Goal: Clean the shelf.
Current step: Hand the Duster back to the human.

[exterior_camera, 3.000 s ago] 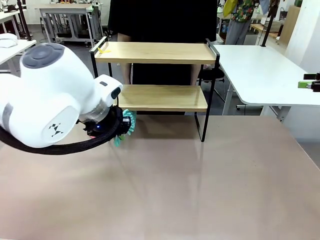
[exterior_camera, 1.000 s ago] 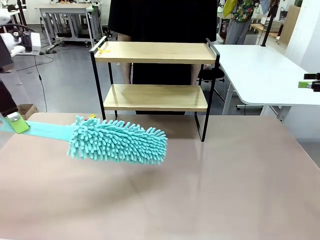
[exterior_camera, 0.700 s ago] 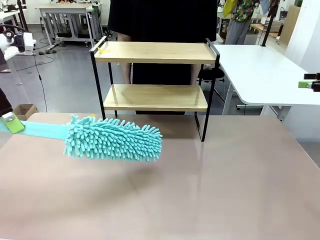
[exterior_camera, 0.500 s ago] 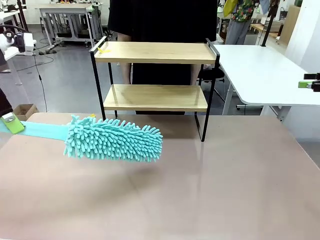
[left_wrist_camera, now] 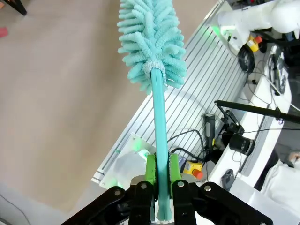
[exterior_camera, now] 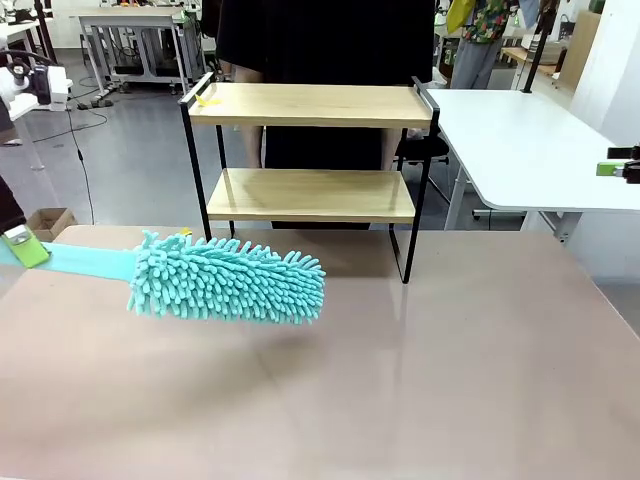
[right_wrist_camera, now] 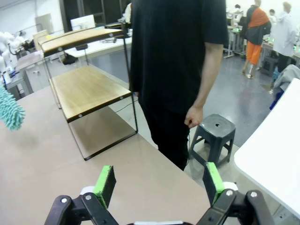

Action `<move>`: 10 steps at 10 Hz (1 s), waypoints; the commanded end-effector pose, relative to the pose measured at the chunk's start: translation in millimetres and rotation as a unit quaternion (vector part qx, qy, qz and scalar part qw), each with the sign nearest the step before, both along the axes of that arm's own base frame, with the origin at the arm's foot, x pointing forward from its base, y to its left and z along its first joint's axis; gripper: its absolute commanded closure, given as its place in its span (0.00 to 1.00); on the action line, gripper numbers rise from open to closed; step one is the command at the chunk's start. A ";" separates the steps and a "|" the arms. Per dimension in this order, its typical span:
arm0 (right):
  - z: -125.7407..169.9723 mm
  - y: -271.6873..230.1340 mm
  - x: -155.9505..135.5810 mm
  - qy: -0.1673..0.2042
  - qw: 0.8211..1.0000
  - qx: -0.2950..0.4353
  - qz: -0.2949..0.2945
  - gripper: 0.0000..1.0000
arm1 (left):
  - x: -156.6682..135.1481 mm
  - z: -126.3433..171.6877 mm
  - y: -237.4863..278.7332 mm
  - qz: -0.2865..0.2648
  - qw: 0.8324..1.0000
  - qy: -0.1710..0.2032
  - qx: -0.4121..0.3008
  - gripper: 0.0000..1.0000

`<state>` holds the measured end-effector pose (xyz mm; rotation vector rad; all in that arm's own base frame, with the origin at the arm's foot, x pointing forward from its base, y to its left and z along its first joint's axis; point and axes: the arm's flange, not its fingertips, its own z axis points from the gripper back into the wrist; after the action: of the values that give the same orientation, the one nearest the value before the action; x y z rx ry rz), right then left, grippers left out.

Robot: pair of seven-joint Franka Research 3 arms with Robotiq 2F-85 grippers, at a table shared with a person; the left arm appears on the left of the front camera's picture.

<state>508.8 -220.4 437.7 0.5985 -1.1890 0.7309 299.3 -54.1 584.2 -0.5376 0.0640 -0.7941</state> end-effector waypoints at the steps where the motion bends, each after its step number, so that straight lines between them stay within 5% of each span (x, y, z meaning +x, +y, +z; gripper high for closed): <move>1: 54.7 41.0 -15.7 0.024 0.998 -0.002 0.063 0.00 | 20.8 1.6 10.3 -0.026 0.999 -0.021 -0.020 0.87; 3: 99.8 89.8 -28.0 0.101 0.988 0.001 0.116 0.00 | 33.3 -0.9 13.8 -0.070 0.994 -0.048 -0.069 0.87; 6: 96.7 190.5 -62.2 0.211 0.958 0.022 0.194 0.00 | 50.3 -18.9 26.3 -0.122 0.978 -0.108 -0.134 0.87; 9: 64.0 253.3 -119.3 0.196 0.935 0.110 0.276 0.00 | 58.9 -43.2 29.7 -0.162 0.962 -0.132 -0.174 0.87; 10: 56.6 263.3 -135.0 0.147 0.932 0.140 0.301 0.00 | 59.8 -46.0 28.7 -0.171 0.961 -0.129 -0.173 0.87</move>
<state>390.2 40.6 494.5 1.2284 -0.7225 0.9204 359.0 -26.4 540.4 -0.7276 -0.2166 -1.1932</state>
